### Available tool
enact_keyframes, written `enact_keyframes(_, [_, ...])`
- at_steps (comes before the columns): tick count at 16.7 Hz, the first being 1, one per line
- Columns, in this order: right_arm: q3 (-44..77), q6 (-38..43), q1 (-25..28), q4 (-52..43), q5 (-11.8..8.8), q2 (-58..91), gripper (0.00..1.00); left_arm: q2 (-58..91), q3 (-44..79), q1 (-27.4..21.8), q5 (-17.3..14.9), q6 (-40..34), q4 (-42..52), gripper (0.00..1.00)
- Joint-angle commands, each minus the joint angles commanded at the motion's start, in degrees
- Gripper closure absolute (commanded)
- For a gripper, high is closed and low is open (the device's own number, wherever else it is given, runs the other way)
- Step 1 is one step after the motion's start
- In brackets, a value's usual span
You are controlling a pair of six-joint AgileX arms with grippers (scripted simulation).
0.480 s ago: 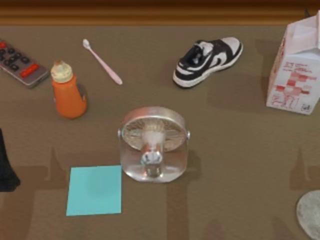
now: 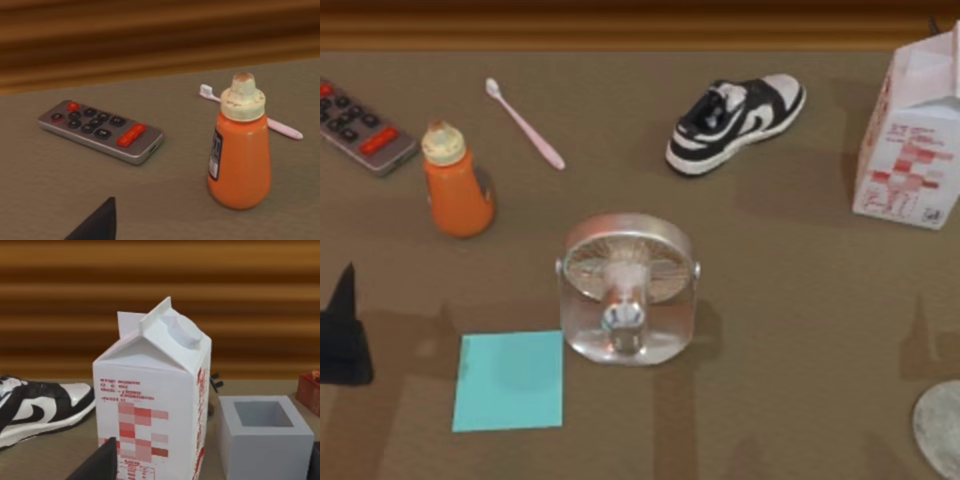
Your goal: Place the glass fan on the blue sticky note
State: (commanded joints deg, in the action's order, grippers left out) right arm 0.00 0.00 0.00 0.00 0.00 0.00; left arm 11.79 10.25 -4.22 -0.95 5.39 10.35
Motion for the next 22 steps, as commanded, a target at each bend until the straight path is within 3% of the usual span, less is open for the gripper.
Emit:
enact_keyframes(11, [0.0, 0.0, 0.0, 0.0, 0.0, 0.0, 0.0, 52.9, 54.0, -17.2, -1.6, 24.1, 39.9, 0.0])
enact_keyframes(17, [0.0, 0.0, 0.0, 0.0, 0.0, 0.0, 0.0, 85.8, 86.1, -26.0, -0.9, 38.3, 59.9, 0.0])
enact_keyframes(22, [0.0, 0.0, 0.0, 0.0, 0.0, 0.0, 0.0, 106.9, 105.5, -30.9, 0.2, 47.2, 71.8, 0.0])
